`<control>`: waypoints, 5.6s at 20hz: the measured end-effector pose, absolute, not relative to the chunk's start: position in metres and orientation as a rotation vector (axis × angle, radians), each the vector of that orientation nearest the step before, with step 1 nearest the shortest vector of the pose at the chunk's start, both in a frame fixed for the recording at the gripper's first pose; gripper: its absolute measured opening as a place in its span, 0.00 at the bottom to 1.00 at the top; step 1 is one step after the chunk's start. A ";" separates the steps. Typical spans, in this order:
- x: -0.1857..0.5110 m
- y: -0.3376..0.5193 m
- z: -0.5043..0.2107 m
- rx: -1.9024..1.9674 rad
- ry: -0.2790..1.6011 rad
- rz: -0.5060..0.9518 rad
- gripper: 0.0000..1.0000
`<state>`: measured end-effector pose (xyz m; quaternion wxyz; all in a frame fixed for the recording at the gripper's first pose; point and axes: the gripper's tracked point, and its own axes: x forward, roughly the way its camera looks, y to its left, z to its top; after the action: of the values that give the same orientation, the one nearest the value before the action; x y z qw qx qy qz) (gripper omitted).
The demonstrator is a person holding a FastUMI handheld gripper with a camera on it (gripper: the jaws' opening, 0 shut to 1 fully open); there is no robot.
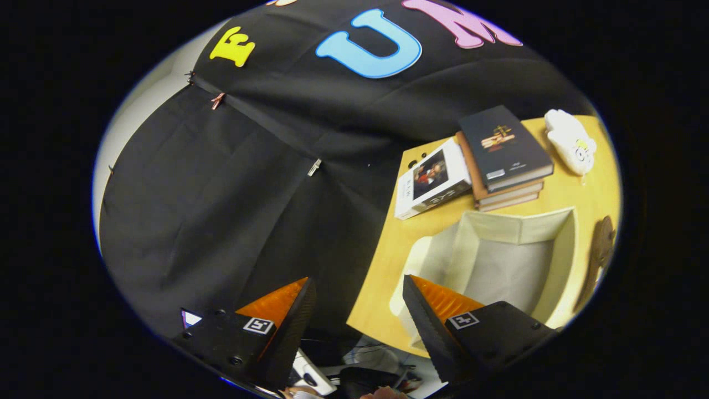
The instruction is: Open the storage box then place both shoes into the box .Put the left shoe in first, then the right shoe, with the right side of both shoes facing outward in a uniform manner.
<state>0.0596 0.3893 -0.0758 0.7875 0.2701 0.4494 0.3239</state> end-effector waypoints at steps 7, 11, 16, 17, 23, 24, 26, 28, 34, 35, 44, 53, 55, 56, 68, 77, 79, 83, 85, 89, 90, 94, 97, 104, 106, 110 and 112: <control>0.072 0.246 -0.100 0.334 0.839 0.522 0.98; 0.070 0.173 -0.124 0.238 0.829 0.408 0.98; 0.061 0.089 -0.162 0.153 0.859 0.264 0.98; 0.057 0.072 -0.172 0.123 0.871 0.242 0.98; 0.033 0.013 -0.229 -0.001 0.973 0.189 0.99; 0.030 0.008 -0.239 -0.010 0.991 0.188 0.99; 0.028 -0.002 -0.261 -0.028 1.026 0.178 0.99; 0.028 -0.009 -0.284 -0.023 1.066 0.170 0.99; 0.046 -0.014 -0.339 0.008 1.159 0.165 0.99; 0.052 -0.014 -0.345 0.014 1.164 0.160 0.99; 0.076 -0.006 -0.379 0.078 1.190 0.147 0.75; 0.072 0.002 -0.383 0.194 1.214 0.157 0.06; 0.070 0.000 -0.377 0.215 1.218 0.151 0.05; 0.069 0.003 -0.369 0.225 1.207 0.163 0.05; 0.063 0.051 -0.206 0.458 1.075 0.234 0.05; 0.094 0.127 -0.119 0.666 0.982 0.243 0.05; 0.097 0.145 -0.113 0.673 0.982 0.246 0.05; 0.093 0.195 -0.123 0.640 1.041 0.275 0.05; 0.088 0.226 -0.132 0.630 1.067 0.306 0.05; 0.080 0.280 -0.161 0.651 1.125 0.318 0.05; 0.077 0.292 -0.167 0.656 1.137 0.326 0.05; 0.074 0.314 -0.199 0.609 1.155 0.297 0.05; 0.070 0.317 -0.220 0.590 1.165 0.248 0.05; 0.069 0.332 -0.247 0.616 1.226 0.188 0.06; 0.065 0.345 -0.240 0.649 1.243 0.222 0.34; 0.064 0.354 -0.205 0.713 1.192 0.307 0.99; 0.069 0.343 -0.179 0.732 1.140 0.336 0.98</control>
<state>0.0686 0.3428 -0.1794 0.7660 0.3372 0.5250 0.1547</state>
